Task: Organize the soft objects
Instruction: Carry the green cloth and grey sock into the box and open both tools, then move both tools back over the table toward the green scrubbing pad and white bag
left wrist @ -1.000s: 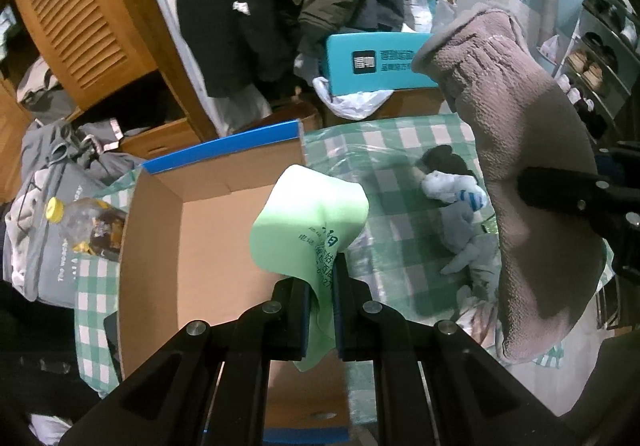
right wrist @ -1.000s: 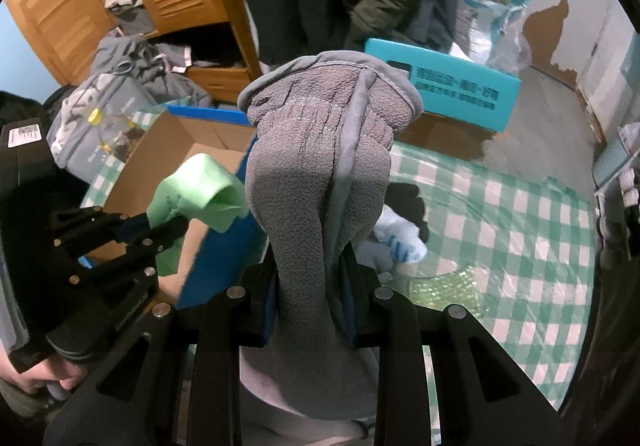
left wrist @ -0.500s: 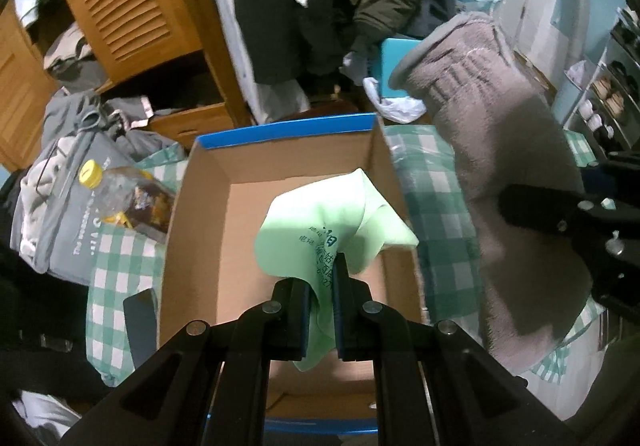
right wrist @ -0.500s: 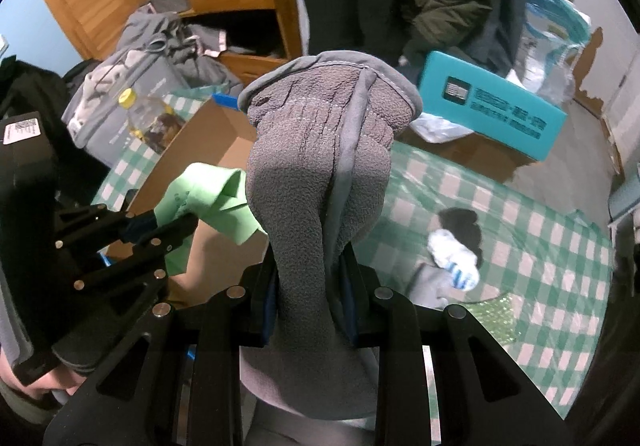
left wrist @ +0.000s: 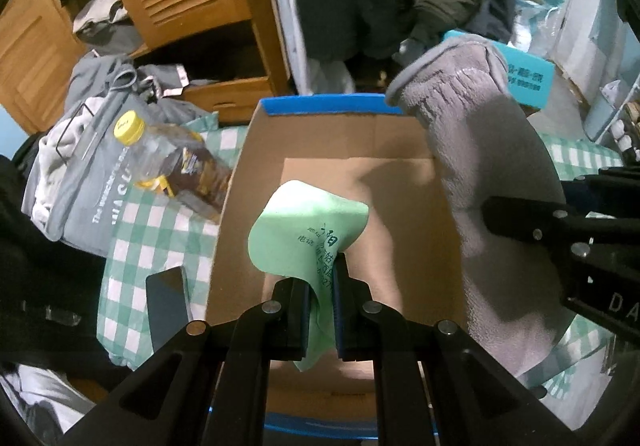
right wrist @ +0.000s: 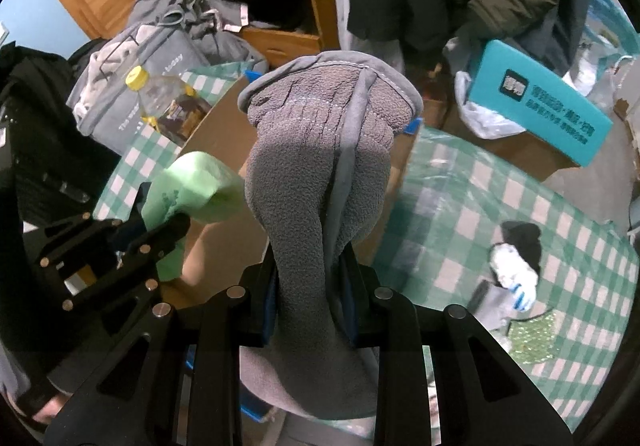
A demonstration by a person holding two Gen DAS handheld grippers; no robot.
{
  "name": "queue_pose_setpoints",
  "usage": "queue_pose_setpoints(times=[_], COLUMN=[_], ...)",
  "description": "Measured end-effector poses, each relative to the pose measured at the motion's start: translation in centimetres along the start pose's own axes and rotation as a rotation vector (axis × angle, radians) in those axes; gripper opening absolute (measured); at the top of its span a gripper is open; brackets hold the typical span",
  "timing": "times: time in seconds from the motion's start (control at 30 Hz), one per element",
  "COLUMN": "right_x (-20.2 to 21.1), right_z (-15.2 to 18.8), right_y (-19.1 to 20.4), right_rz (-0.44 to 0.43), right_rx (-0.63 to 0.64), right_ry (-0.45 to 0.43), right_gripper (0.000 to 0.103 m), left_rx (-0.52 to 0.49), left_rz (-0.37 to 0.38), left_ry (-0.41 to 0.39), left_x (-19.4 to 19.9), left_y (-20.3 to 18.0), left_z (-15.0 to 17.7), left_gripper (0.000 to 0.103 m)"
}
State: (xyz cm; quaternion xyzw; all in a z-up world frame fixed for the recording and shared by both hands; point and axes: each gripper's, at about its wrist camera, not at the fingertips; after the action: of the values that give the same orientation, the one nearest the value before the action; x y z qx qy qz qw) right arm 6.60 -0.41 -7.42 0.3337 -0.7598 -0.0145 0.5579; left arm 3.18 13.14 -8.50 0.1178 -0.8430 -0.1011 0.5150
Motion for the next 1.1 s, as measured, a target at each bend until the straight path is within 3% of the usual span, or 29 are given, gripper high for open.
queue_pose_setpoints(times=[0.47,0.53,0.63,0.73,0.8,1.0,1.1], right_x=[-4.2,-4.4,-4.6,-4.4,-4.2,-2.9,-2.2], right_z=[-1.1,-1.1,-1.0,-1.0,-1.1,-1.2,-1.1], right_y=[1.5,1.5,1.6,1.6,1.5,1.3,0.8], right_rz=[-0.021,-0.026,-0.017,-0.015,-0.01,-0.005,0.002], right_rx=[0.013,0.014,0.019,0.015,0.017,0.018,0.006], right_ry=[0.065,0.073,0.074,0.07,0.063,0.035,0.024], right_gripper=[0.025,0.028,0.042,0.048,0.051,0.059,0.061], left_rx=[0.032,0.036,0.036,0.033,0.031,0.038,0.04], left_rz=[-0.034,-0.034,-0.033,-0.038,-0.044,-0.055,-0.056], left_ry=[0.064,0.069,0.076,0.078,0.066,0.041,0.037], left_x=[-2.4,-2.6,-2.6,-2.6,-2.3,-1.6,-1.3], left_y=[1.9,2.0,2.1,2.1,2.0,2.2,2.1], left_z=[0.8,0.8,0.8,0.7,0.7,0.3,0.2], left_gripper=[0.01,0.01,0.01,0.023,0.042,0.059,0.061])
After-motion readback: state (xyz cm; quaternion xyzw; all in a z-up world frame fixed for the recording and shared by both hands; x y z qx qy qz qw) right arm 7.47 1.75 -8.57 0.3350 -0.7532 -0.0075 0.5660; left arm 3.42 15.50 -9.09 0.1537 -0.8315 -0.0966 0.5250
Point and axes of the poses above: each gripper's, at about its wrist camera, not at the fingertips, and x roughly against the way its jaws point, y to its left, z to its underside, and after that the axes turned 11 degrees about -z, right-handed
